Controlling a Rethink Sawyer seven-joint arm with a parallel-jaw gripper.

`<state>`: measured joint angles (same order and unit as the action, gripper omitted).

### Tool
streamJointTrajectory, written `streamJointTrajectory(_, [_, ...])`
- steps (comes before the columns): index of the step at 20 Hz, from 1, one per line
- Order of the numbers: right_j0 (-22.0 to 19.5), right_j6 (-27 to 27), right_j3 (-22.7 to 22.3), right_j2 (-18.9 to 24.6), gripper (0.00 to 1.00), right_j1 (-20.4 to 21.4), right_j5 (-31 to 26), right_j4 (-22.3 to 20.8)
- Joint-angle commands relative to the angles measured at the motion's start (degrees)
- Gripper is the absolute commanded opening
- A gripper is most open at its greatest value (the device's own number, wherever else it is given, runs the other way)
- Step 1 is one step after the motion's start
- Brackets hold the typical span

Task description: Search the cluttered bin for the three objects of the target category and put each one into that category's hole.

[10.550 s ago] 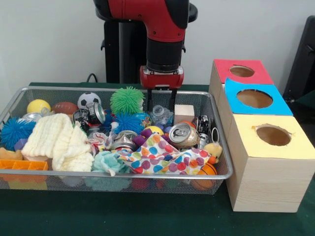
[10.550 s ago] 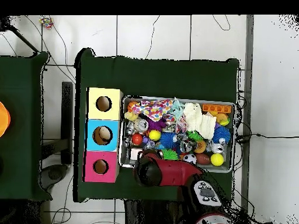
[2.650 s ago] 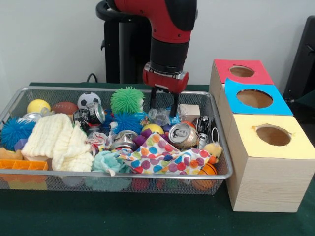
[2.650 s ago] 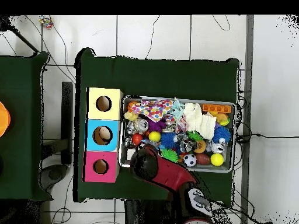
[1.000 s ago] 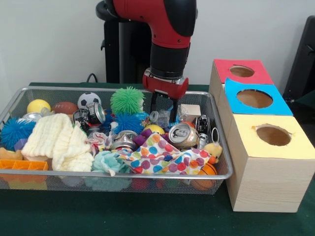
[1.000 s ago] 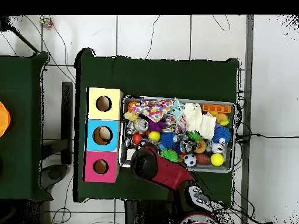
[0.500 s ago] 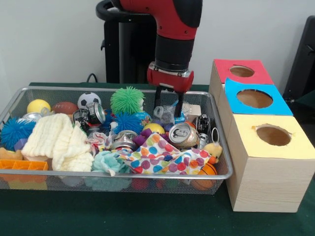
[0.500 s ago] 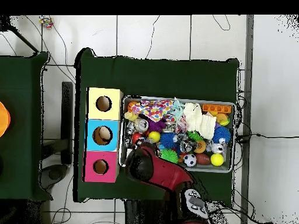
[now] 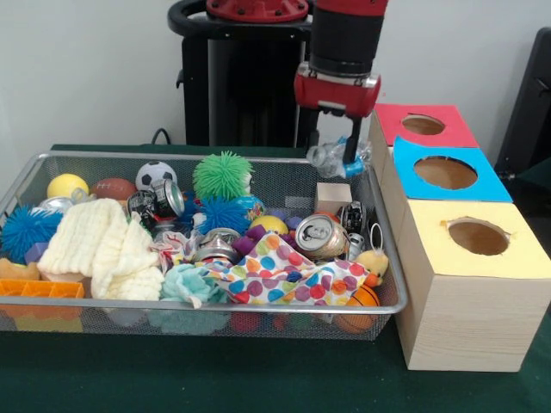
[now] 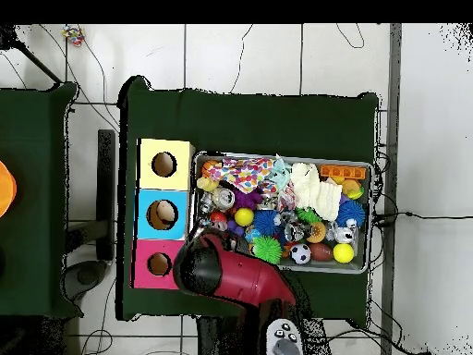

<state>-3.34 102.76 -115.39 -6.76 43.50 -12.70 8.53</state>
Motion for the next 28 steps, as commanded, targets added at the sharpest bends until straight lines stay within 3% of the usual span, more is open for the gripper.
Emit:
streamJointTrajectory(1, [-0.19,2.13,5.35,1.05,0.0,5.98,-8.67,-3.32])
streamJointTrajectory(9, [-4.98,0.08,3.75,8.5,0.0,10.04,-3.54,-4.72])
streamJointTrajectory(12, [-5.92,-0.01,3.87,10.1,0.0,10.27,-4.17,-5.01])
streamJointTrajectory(16, [-4.47,1.1,5.25,9.45,0.0,11.35,-6.44,-5.44])
streamJointTrajectory(21, [0.91,4.92,7.09,4.91,0.0,12.74,-10.63,-5.35])
streamJointTrajectory(28, [1.68,6.1,6.25,5.31,0.0,10.2,-5.99,-4.31])
